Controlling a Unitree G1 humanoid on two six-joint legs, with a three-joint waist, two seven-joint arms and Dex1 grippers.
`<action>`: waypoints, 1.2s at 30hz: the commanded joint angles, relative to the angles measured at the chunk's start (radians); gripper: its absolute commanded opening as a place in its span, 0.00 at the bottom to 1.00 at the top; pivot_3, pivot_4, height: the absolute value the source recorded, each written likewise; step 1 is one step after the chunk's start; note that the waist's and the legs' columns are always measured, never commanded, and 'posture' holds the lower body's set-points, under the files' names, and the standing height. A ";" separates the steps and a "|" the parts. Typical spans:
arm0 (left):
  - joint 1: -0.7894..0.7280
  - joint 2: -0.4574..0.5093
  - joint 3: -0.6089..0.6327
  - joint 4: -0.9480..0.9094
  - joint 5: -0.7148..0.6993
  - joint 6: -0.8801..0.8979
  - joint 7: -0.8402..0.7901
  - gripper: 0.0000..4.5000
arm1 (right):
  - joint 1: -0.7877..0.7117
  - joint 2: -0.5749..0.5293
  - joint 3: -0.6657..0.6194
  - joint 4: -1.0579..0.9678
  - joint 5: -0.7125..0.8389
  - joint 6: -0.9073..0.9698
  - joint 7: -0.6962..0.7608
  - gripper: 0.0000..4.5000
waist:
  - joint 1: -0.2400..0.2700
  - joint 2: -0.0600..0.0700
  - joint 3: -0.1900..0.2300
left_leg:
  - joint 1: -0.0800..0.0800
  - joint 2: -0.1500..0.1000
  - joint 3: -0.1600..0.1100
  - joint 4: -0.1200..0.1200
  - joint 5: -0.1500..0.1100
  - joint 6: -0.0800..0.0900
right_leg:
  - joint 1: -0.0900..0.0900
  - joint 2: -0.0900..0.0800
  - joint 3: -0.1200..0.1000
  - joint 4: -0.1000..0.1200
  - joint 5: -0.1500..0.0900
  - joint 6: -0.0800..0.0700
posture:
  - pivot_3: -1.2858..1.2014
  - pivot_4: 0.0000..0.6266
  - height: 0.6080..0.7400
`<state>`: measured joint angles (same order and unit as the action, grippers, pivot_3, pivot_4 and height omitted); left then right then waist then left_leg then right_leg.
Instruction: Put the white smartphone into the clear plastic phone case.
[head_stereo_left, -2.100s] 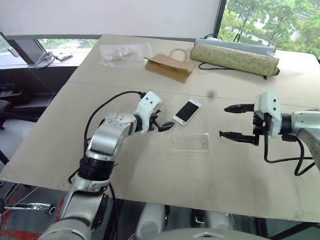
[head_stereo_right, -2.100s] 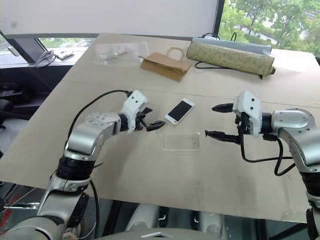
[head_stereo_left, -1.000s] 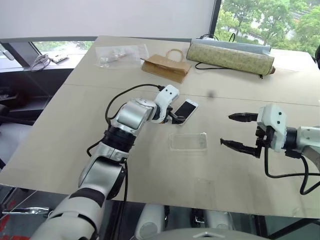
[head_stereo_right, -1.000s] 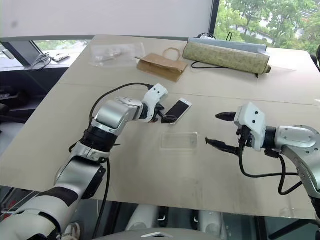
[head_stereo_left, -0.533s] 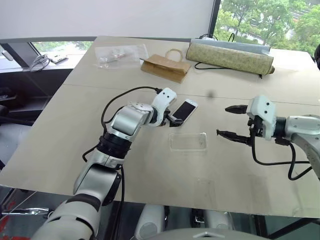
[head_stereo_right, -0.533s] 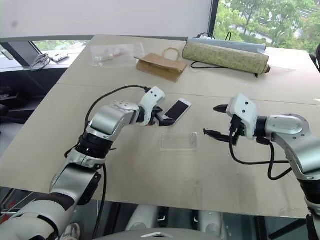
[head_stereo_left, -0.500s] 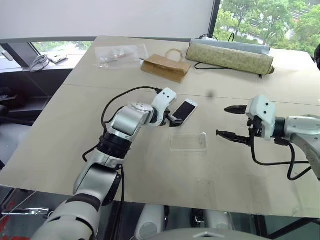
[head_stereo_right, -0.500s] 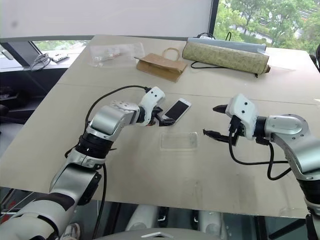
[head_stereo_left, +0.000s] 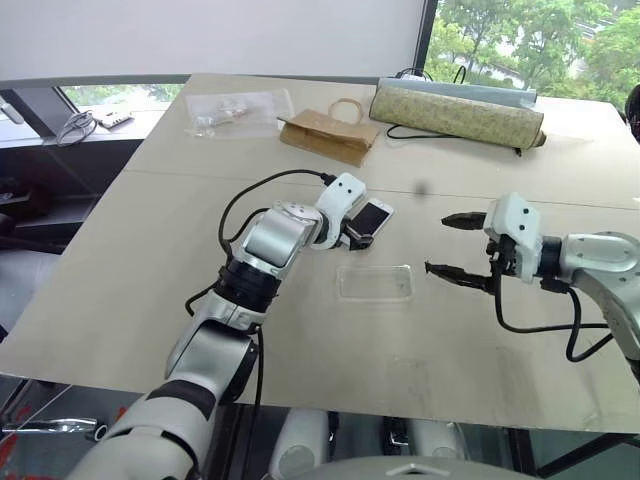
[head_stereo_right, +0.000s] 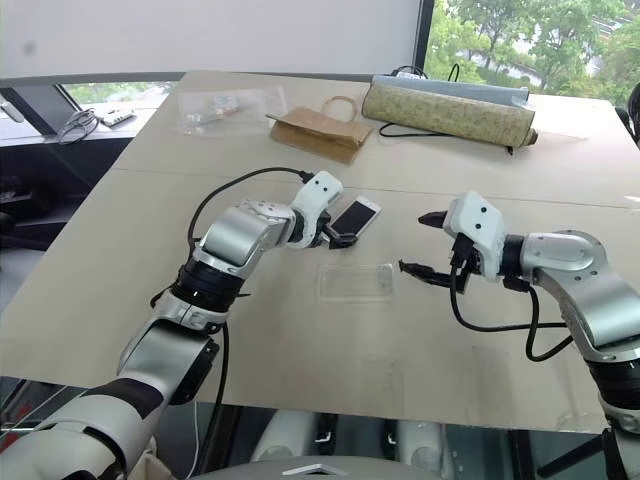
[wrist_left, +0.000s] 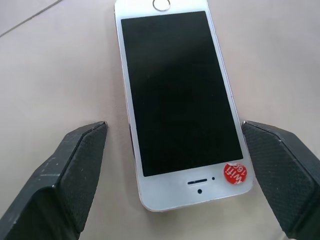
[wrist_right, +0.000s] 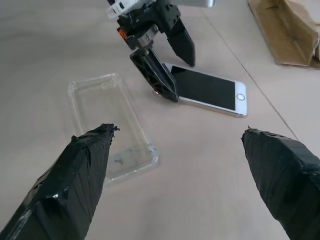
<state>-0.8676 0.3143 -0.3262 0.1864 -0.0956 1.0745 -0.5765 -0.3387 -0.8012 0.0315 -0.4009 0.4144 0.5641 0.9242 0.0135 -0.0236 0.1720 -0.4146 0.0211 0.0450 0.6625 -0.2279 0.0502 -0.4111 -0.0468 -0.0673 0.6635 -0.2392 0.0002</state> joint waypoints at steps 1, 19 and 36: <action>-0.002 -0.009 -0.039 0.002 0.025 0.031 0.018 0.99 | 0.011 0.001 -0.009 -0.045 0.002 -0.009 -0.007 1.00 | 0.001 0.000 0.000 | 0.000 0.000 0.000 0.000 0.000 0.000 | 0.000 0.000 0.000 0.000 0.000 0.000 | 0.52 0.24 1.00; 0.095 0.118 -0.036 -0.074 0.038 -0.104 -0.060 0.62 | -0.021 -0.002 -0.002 -0.066 0.009 0.031 0.007 1.00 | -0.010 0.000 -0.002 | 0.001 0.000 0.001 0.000 0.000 0.000 | 0.000 0.000 0.002 0.000 0.000 0.000 | 0.52 0.24 1.00; 0.245 0.330 -0.074 -0.399 -0.003 -0.627 -0.451 0.62 | -0.057 0.030 0.121 -0.037 -0.080 -0.052 0.029 1.00 | 0.009 0.000 -0.001 | -0.001 -0.001 0.002 -0.001 -0.001 0.001 | -0.002 -0.002 0.002 -0.002 0.000 0.000 | 0.52 0.24 1.00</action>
<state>-0.6194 0.6494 -0.4015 -0.1666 -0.1053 0.4757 -1.0170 -0.3779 -0.7745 0.1533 -0.4236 0.3481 0.5389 0.9497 0.0225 -0.0233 0.1705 -0.4156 0.0199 0.0468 0.6613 -0.2289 0.0515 -0.4132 -0.0483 -0.0652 0.6620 -0.2391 0.0000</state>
